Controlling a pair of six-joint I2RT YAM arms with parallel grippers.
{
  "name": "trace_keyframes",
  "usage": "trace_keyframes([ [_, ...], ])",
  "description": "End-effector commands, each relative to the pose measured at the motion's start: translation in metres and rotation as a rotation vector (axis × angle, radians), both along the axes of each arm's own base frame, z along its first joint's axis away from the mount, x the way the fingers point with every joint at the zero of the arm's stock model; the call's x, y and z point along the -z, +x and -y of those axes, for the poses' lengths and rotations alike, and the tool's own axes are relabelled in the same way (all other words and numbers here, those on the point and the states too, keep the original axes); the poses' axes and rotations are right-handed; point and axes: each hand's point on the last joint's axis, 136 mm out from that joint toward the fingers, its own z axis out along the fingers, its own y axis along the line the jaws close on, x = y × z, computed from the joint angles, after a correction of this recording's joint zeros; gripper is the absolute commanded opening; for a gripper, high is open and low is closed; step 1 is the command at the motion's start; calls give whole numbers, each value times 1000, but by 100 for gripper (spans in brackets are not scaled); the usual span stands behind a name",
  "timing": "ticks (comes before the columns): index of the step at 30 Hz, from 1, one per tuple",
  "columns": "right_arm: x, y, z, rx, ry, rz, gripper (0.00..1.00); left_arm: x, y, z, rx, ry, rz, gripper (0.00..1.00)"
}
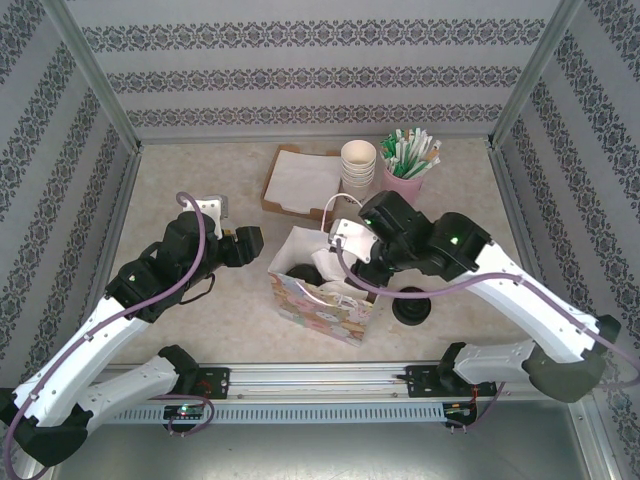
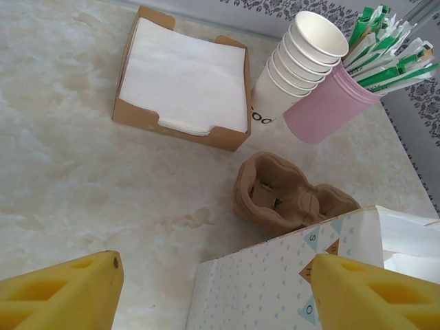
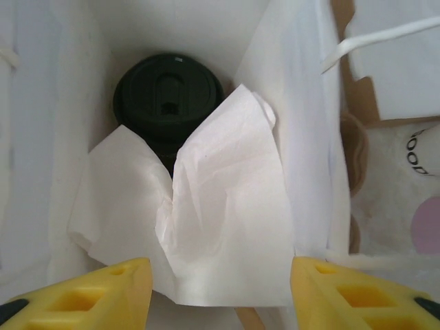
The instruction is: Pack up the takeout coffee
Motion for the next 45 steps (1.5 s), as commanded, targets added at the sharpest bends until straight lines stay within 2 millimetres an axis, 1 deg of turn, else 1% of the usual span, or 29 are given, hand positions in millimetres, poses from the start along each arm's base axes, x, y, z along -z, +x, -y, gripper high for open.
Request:
trace_keyframes([
  [1, -34, 4, 7, 43, 98, 101, 56, -8, -2, -6, -4, 36, 26, 77],
  [4, -64, 10, 9, 68, 229, 228, 59, -17, -2, -9, 1, 56, 63, 89],
  [7, -101, 22, 20, 151, 382, 413, 69, -29, 0, -17, -26, 75, 118, 99],
  [8, -116, 24, 26, 182, 439, 481, 72, -33, 1, -21, -40, 83, 144, 100],
  [10, -133, 29, 41, 251, 528, 604, 83, -40, 3, -27, -61, 107, 197, 100],
  [12, -149, 35, 62, 357, 628, 735, 92, -44, 9, -40, -131, 138, 246, 100],
  [14, -154, 38, 78, 431, 677, 800, 96, -46, 15, -50, -182, 176, 298, 100],
  [16, -149, 45, 94, 516, 682, 848, 98, -44, 21, -61, -248, 230, 346, 100],
  [19, -134, 62, 124, 697, 675, 874, 98, -39, 30, -86, -412, 294, 398, 100],
  [22, -107, 81, 152, 848, 671, 850, 98, -33, 36, -104, -525, 333, 421, 100],
  [25, -73, 102, 195, 1093, 699, 788, 98, -20, 42, -123, -611, 370, 399, 100],
  [27, -43, 113, 224, 1239, 717, 740, 98, -6, 46, -137, -663, 375, 373, 100],
  [30, -2, 128, 243, 1299, 701, 704, 98, 16, 58, -143, -632, 383, 352, 100],
  [32, 22, 136, 251, 1315, 651, 714, 98, 32, 63, -153, -662, 406, 336, 100],
  [34, 44, 144, 259, 1335, 574, 731, 98, 49, 66, -161, -693, 432, 326, 100],
  [35, 58, 148, 261, 1337, 532, 720, 98, 57, 68, -166, -712, 433, 327, 100],
  [37, 79, 157, 261, 1334, 487, 695, 98, 72, 69, -173, -742, 446, 321, 100],
  [39, 101, 164, 256, 1306, 464, 651, 98, 86, 72, -178, -740, 487, 312, 100],
  [41, 114, 170, 248, 1254, 453, 624, 98, 97, 73, -181, -730, 546, 290, 100],
  [42, 113, 173, 246, 1243, 467, 628, 98, 105, 74, -183, -731, 572, 270, 100],
  [43, 124, 171, 246, 1246, 460, 614, 98, 113, 75, -184, -728, 593, 249, 100],
  [45, 130, 175, 246, 1246, 461, 612, 98, 128, 76, -185, -716, 618, 225, 100],
])
